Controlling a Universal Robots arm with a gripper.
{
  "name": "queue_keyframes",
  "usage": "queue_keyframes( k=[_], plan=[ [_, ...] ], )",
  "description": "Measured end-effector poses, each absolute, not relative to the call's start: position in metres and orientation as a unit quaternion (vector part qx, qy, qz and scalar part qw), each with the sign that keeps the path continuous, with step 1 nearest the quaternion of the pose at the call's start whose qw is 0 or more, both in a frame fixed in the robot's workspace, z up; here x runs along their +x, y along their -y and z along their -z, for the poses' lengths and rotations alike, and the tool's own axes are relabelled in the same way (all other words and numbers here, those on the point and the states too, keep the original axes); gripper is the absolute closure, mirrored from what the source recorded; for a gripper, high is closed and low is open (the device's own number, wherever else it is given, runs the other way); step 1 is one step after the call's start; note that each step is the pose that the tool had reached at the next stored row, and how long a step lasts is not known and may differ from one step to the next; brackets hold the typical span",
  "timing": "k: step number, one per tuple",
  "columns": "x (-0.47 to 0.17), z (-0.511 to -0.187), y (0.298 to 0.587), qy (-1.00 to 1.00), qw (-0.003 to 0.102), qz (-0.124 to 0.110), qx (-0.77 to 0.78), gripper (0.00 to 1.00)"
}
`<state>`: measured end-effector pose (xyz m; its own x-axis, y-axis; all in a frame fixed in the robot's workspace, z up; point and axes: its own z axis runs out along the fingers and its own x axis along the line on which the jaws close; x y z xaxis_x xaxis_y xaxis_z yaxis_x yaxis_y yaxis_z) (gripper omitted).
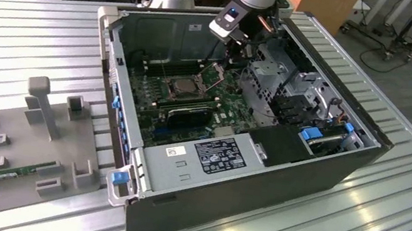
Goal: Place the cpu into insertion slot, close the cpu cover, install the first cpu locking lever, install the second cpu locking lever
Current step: 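Close the cpu cover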
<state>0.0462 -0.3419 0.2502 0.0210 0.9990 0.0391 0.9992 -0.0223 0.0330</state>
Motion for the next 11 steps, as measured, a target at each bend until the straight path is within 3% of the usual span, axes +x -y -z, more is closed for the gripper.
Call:
queue_keyframes(
  k=[11],
  plan=[
    [0.046,-0.238,0.342,0.699,0.002,0.026,-0.714,0.89]
  ],
)
